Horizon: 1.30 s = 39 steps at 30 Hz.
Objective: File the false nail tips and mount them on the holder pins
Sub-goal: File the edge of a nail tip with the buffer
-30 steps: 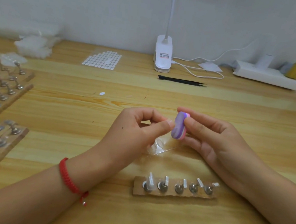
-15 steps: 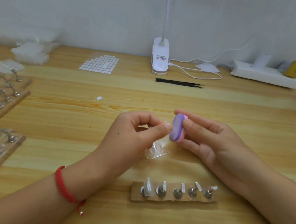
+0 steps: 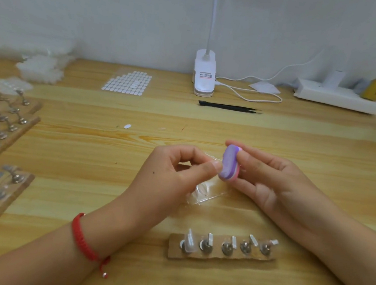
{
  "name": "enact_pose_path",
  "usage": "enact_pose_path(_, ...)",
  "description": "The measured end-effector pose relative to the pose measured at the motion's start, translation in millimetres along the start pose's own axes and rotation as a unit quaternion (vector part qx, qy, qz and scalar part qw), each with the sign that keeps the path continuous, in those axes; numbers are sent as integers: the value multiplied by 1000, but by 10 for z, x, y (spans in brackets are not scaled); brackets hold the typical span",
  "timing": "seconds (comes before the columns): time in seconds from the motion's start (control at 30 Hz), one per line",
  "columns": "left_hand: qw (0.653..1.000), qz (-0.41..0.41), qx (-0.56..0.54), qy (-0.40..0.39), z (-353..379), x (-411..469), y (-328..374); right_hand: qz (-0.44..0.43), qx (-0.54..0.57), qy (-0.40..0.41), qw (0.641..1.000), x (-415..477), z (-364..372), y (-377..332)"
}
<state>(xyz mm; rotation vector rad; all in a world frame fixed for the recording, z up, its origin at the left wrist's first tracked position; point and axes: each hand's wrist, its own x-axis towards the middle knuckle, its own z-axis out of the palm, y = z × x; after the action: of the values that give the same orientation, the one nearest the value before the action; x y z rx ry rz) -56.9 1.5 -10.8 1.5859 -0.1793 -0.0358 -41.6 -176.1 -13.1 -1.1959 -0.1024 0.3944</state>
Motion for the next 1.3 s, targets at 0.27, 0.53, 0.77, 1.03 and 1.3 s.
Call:
enact_pose_path(0.27,1000,4,1,2,6,-10,12,-6,-1,12,1000,4,-2,11)
enact_pose_path(0.53,1000,-1,3,20,22,-5,22,4,0,27,1000,1,8,-7)
enact_pose_path(0.77,1000,-5,10,12,23,8,8,-2,-11,30,999,-6,28,0)
enact_pose_path(1.03,1000,1,13,6,12,-5,14,-15,-19,34,999,-8,29,15)
enact_pose_path(1.3,1000,5,17,-17,-5,-10,10,-15,-48,15,999,-14,40,19)
